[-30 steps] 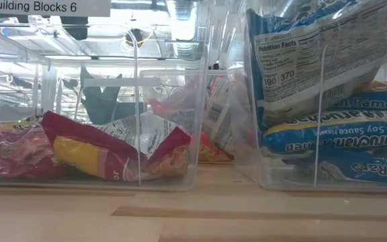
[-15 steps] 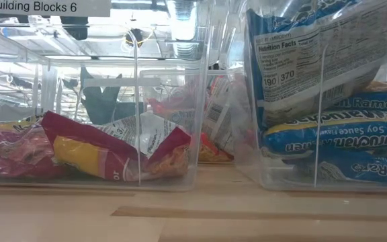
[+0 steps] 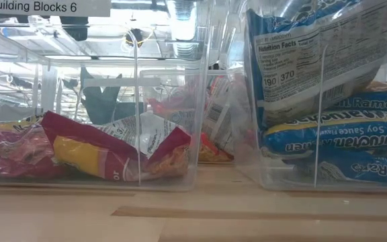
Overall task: Sort Maruchan noodles
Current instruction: Put the red noodle pack into the bottom left transparent bin
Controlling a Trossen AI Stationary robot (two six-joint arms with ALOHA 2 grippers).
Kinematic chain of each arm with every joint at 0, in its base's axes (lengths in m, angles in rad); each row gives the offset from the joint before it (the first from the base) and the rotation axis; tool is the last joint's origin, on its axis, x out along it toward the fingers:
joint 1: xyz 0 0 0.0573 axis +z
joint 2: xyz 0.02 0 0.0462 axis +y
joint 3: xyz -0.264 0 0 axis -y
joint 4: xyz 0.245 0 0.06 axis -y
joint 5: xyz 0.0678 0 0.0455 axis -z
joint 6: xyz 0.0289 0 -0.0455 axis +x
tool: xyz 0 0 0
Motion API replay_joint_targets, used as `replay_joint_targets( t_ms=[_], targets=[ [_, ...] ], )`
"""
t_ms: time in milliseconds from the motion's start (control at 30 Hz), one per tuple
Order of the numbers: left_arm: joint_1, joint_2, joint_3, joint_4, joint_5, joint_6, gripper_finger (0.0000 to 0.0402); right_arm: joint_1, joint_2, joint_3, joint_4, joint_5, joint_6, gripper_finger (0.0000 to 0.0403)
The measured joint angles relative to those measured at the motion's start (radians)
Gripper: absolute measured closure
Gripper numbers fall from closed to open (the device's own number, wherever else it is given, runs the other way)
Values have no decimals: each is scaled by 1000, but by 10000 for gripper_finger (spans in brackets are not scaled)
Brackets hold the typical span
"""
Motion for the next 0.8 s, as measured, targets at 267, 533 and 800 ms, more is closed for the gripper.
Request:
replay_joint_targets(
  t_ms=[267, 533, 800],
  targets=[
    [0, 0, 0, 20, -1, 17, 145, -20, 181, -1, -124, -179, -90, 134],
    [0, 0, 0, 21, -2, 18, 145, -10, 168, -171, 59, -148, -91, 141],
    [0, 0, 0, 21, -3, 35, 145, -6, 85, -397, 249, -215, -43, 145]
  ],
)
